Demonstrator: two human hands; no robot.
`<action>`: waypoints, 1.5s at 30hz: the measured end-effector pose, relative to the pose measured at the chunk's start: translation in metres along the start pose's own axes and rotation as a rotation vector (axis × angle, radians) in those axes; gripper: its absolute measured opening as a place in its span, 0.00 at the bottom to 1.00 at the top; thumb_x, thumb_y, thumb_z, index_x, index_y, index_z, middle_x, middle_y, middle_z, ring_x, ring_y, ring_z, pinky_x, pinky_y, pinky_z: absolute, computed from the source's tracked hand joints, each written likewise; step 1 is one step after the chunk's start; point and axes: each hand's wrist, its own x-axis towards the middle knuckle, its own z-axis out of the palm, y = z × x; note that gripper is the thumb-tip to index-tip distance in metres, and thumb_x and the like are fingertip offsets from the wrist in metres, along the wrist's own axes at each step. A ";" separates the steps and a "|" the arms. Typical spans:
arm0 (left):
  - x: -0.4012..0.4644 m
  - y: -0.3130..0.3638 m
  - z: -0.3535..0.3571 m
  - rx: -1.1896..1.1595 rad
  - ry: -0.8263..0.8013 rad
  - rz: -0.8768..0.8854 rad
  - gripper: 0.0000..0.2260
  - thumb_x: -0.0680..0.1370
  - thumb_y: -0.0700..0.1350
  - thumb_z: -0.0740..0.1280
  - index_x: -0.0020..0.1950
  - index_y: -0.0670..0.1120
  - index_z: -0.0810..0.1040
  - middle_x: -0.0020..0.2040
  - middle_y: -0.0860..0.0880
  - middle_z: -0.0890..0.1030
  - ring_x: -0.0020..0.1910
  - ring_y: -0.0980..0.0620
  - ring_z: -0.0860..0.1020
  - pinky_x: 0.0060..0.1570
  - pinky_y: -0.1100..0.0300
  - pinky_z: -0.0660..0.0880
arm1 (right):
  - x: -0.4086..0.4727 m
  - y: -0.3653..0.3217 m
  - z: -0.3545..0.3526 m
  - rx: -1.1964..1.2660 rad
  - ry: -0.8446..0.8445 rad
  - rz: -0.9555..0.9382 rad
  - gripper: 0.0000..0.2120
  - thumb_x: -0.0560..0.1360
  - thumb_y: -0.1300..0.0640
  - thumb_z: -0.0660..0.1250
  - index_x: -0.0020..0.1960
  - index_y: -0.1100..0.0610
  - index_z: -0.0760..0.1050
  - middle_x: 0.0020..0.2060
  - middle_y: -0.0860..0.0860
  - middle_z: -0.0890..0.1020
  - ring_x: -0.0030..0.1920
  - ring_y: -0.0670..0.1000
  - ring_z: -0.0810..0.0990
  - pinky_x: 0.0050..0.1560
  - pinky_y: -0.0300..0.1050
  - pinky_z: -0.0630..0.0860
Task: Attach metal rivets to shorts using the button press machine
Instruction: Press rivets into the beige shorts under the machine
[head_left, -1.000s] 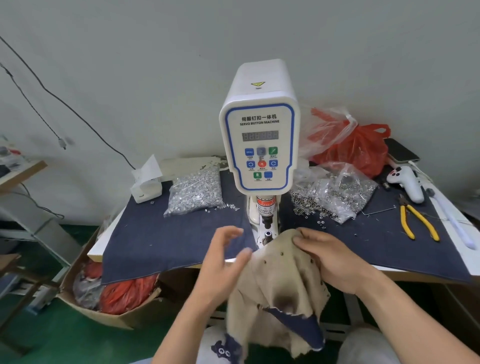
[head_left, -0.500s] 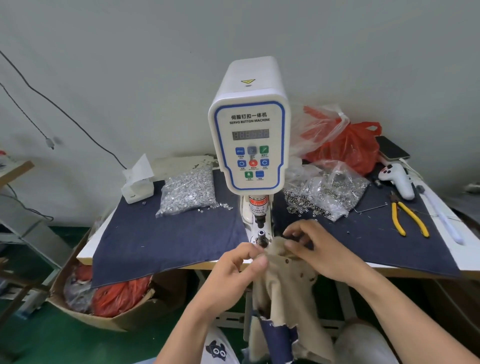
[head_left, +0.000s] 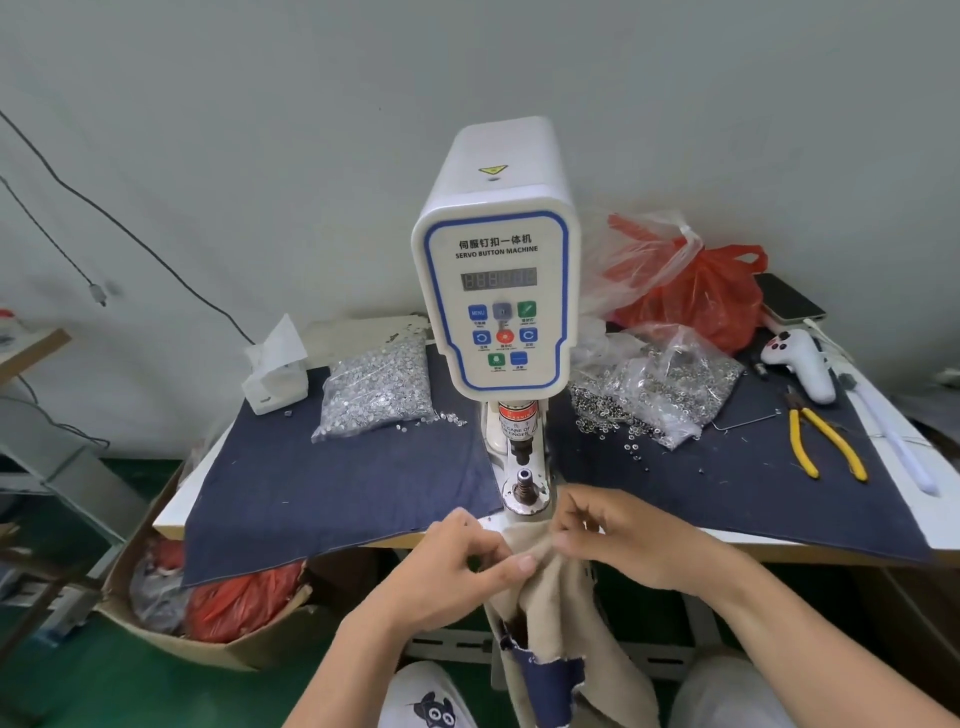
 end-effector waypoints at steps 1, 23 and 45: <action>-0.001 -0.002 -0.001 -0.023 0.031 -0.001 0.21 0.76 0.74 0.64 0.41 0.58 0.83 0.44 0.55 0.77 0.50 0.58 0.75 0.51 0.61 0.70 | 0.001 0.005 0.001 0.058 0.015 0.031 0.12 0.78 0.51 0.69 0.40 0.48 0.69 0.34 0.41 0.74 0.35 0.42 0.69 0.39 0.38 0.67; 0.032 -0.015 -0.026 -0.068 0.654 -0.375 0.18 0.85 0.56 0.60 0.39 0.54 0.81 0.37 0.58 0.83 0.42 0.59 0.79 0.42 0.61 0.71 | 0.078 0.078 -0.057 -0.886 0.663 0.384 0.10 0.81 0.55 0.66 0.45 0.53 0.84 0.44 0.54 0.82 0.44 0.59 0.81 0.41 0.48 0.74; 0.118 -0.088 -0.070 0.113 0.807 -0.741 0.10 0.82 0.53 0.68 0.62 0.54 0.82 0.59 0.43 0.84 0.58 0.36 0.81 0.52 0.49 0.75 | 0.041 0.047 -0.030 0.551 0.740 0.443 0.03 0.78 0.69 0.70 0.50 0.65 0.81 0.41 0.60 0.87 0.36 0.51 0.85 0.38 0.40 0.83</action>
